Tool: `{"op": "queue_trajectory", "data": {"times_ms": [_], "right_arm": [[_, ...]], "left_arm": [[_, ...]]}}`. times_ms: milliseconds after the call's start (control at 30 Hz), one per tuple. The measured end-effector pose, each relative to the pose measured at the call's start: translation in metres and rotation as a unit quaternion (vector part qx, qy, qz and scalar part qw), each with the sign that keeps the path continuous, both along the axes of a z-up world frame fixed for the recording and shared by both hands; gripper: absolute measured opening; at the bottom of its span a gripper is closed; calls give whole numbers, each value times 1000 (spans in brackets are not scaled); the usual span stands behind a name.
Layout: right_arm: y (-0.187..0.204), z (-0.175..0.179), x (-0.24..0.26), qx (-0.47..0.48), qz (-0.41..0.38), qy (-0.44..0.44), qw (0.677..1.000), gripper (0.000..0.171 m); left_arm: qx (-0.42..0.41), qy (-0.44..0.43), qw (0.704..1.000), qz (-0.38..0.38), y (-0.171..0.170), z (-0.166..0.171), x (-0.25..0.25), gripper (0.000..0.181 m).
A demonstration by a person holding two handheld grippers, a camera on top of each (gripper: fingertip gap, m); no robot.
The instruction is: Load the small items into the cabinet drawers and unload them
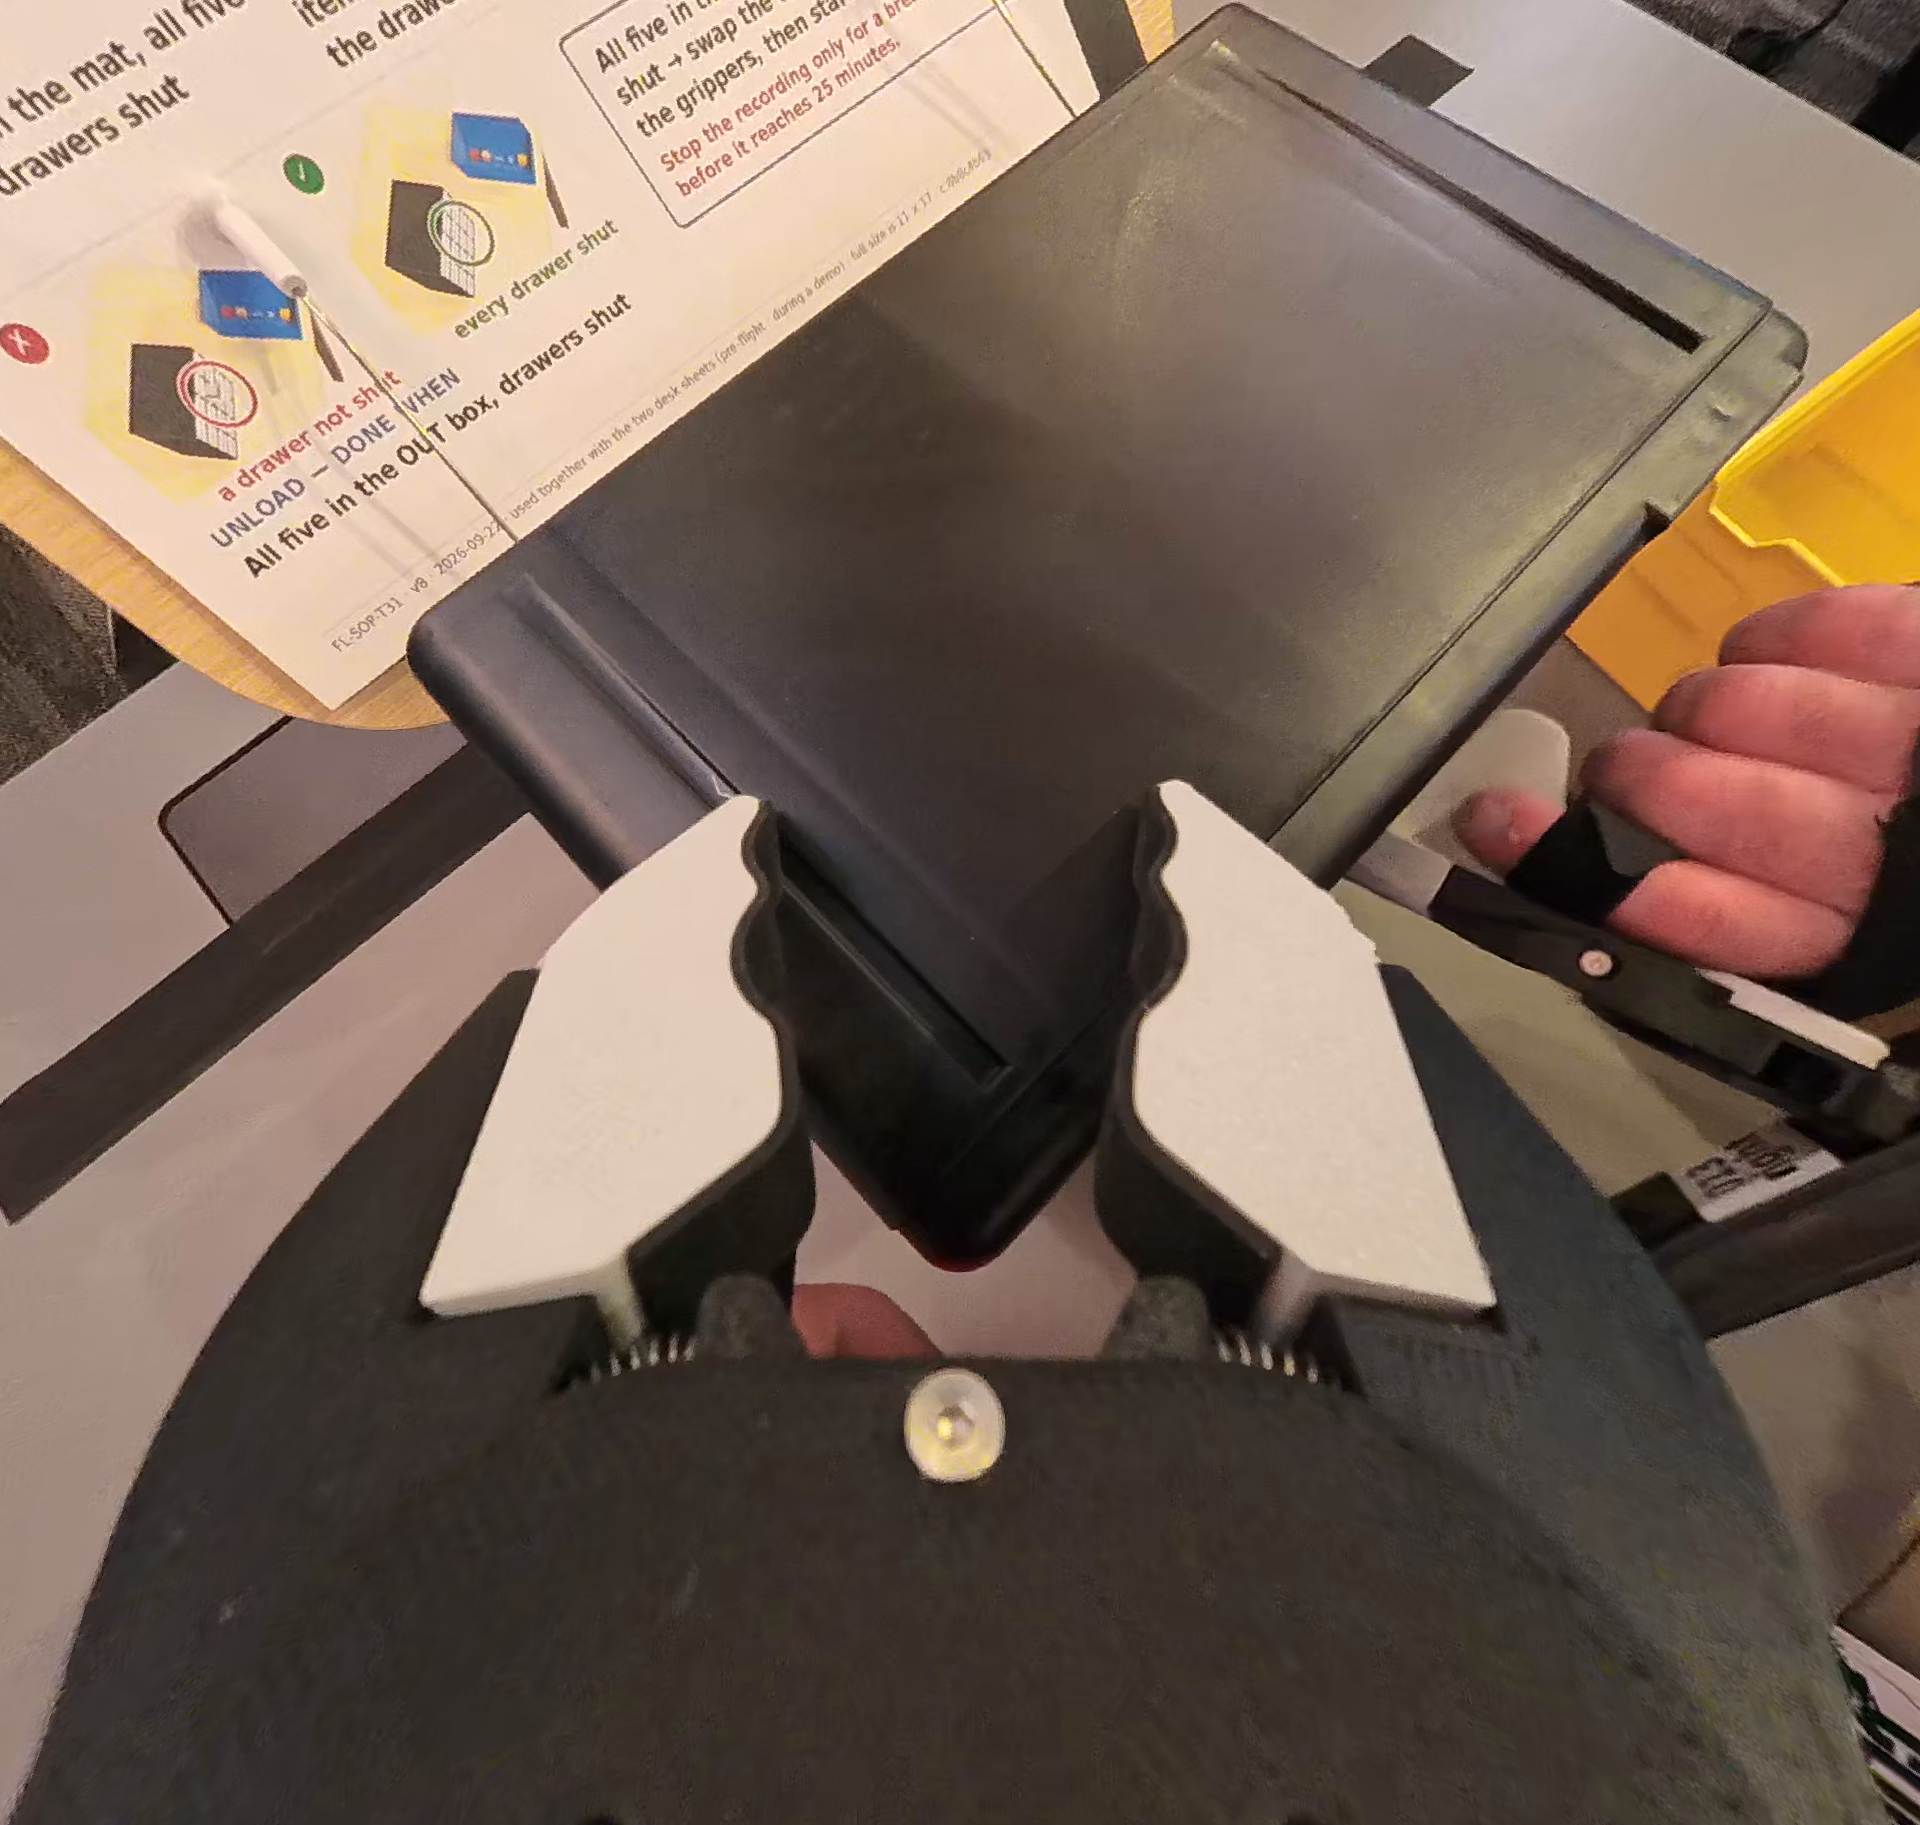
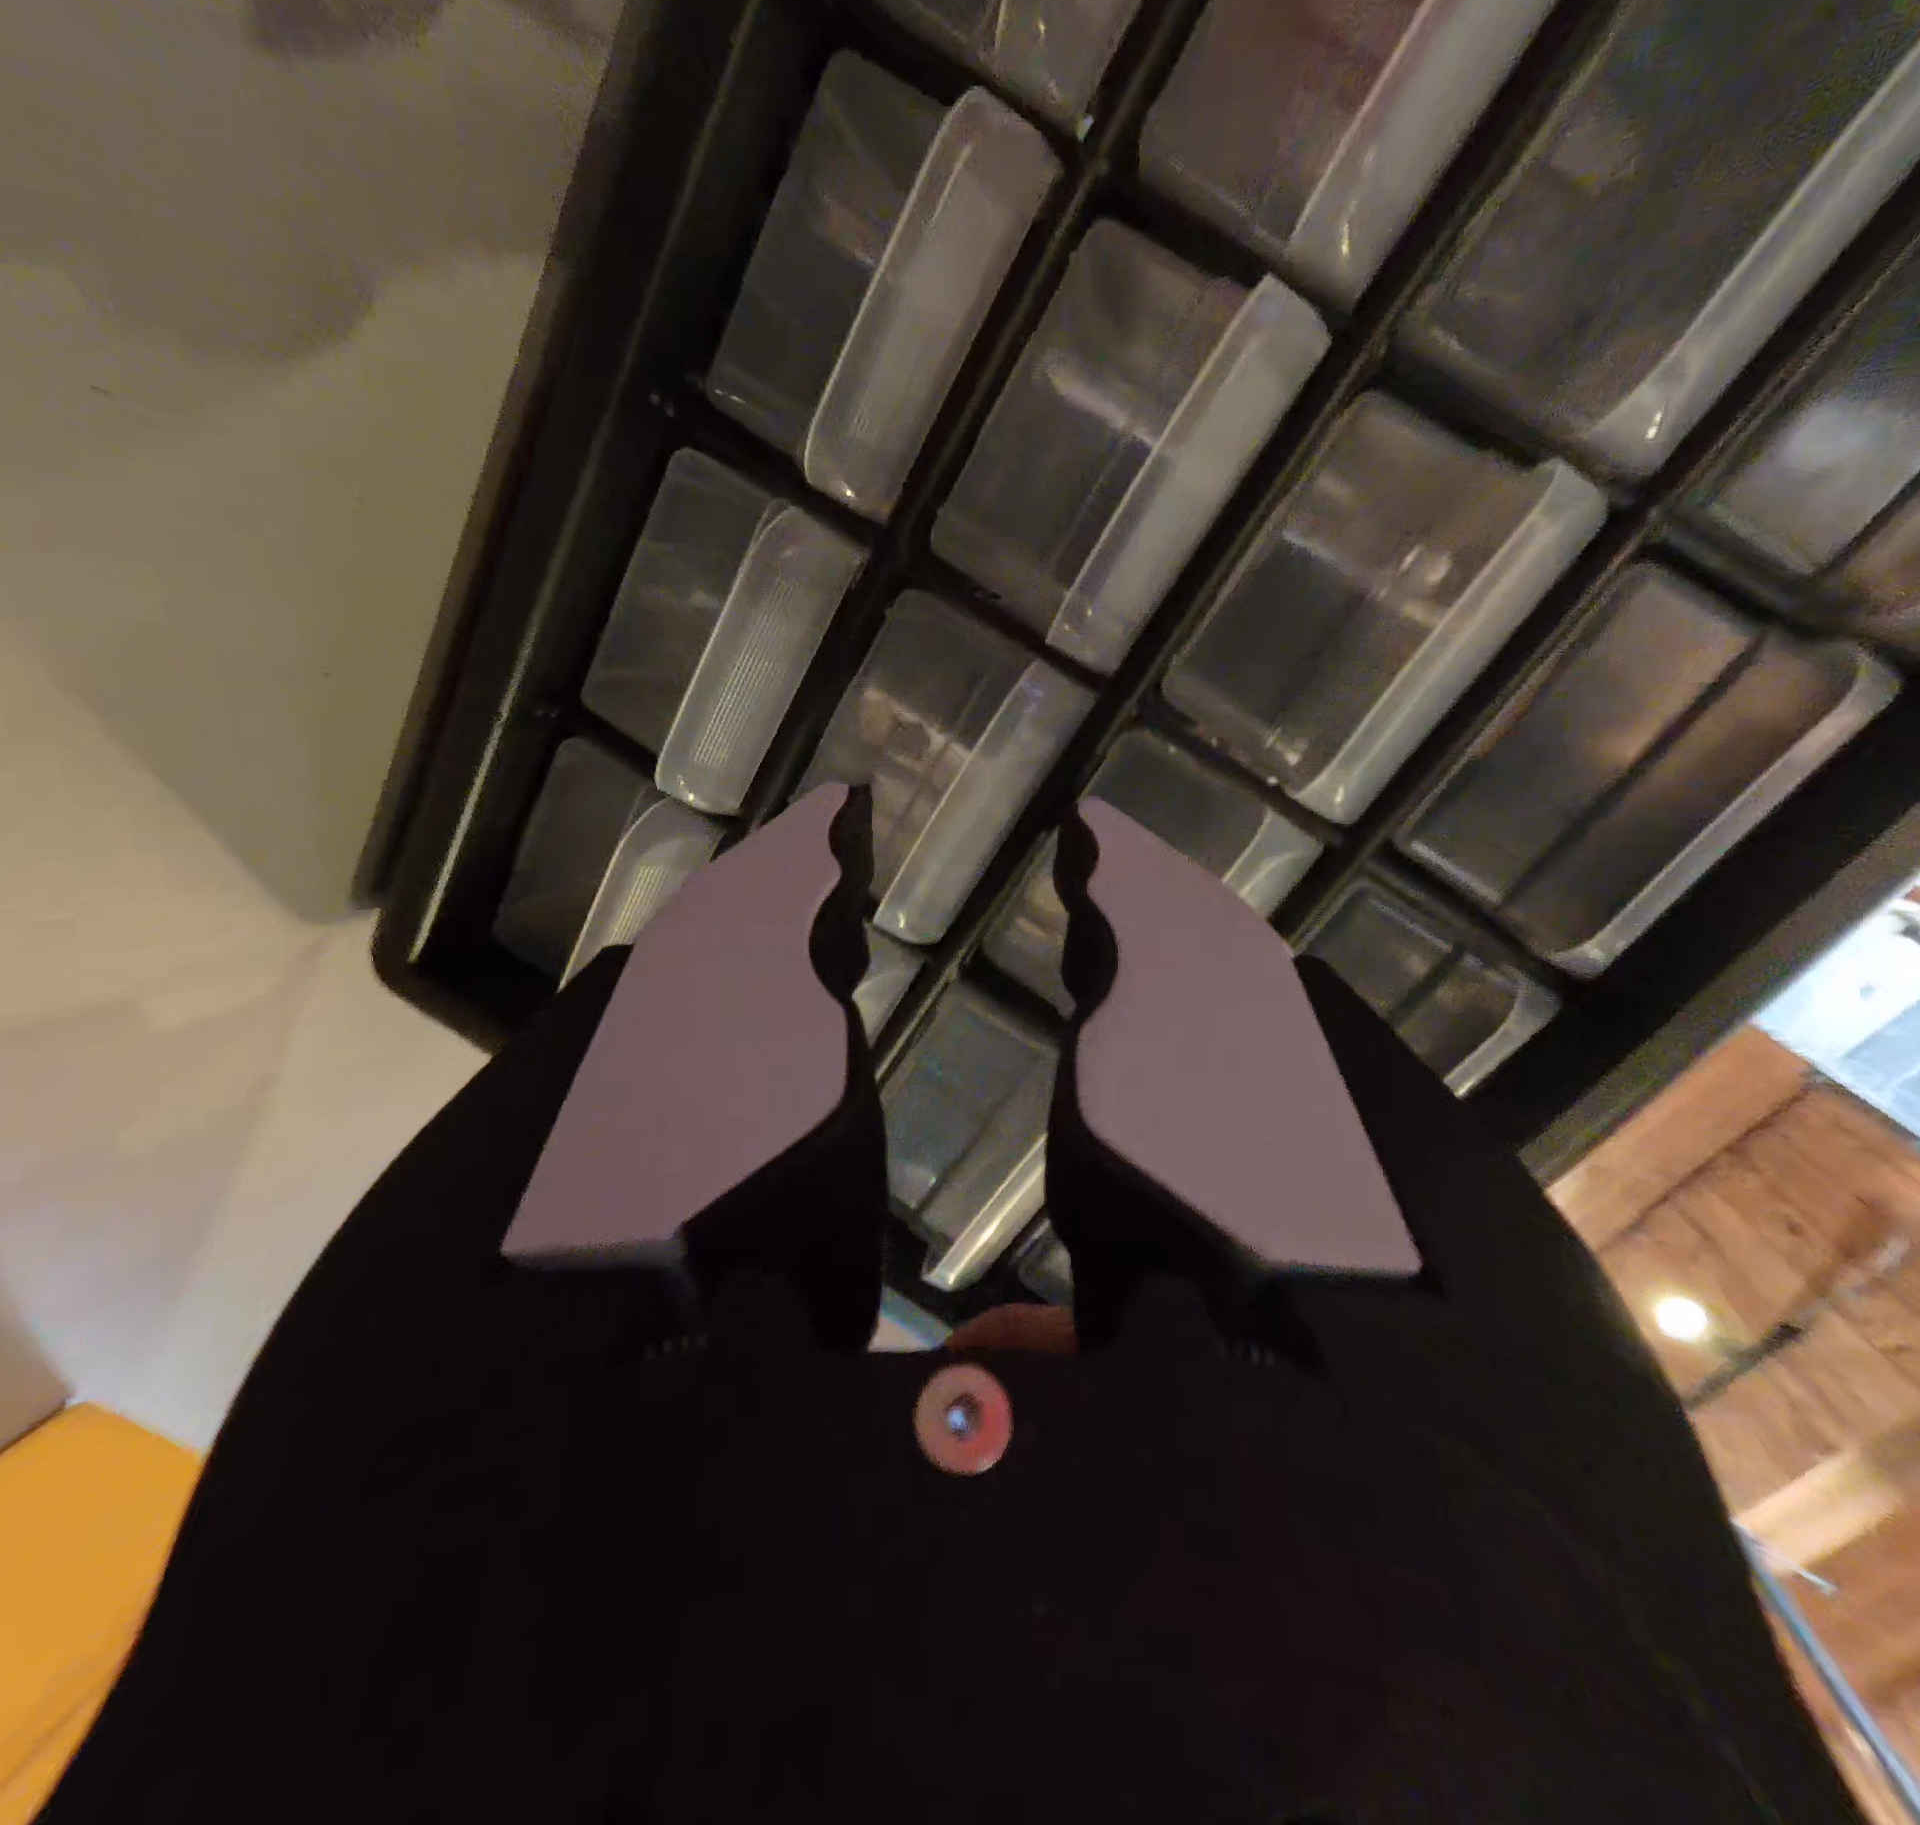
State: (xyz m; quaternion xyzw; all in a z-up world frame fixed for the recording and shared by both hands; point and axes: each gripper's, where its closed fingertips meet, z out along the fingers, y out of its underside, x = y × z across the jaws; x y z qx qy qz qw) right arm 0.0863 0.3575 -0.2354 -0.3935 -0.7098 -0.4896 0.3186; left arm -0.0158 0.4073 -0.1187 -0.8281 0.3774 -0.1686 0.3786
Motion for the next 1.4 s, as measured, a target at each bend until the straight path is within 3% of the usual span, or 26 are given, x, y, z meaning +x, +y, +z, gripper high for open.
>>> {"op": "queue_trajectory", "data": {"times_ms": [133,433,567,767,1000,1400], "right_arm": [[2,3,-5,23,9,-9,1000,23],[0,5,-4,8,11,-1,1000,18],[-10,1,-6,-7,19,1,1000,0],[-13,11,-3,-19,-8,27,999,0],[-4,1,-7,-3,-4,5,1000,19],[-8,0,-8,-9,9,8,1000,0]], "left_arm": [[3,-4,1000,-1,0,0,0,67],[7,-9,1000,-1,0,0,0,67],[9,-11,1000,-2,0,0,0,67],[9,-12,1000,-2,0,0,0,67],[11,-14,1000,1,0,0,0,67],[15,-17,1000,-1,0,0,0,67]]}}
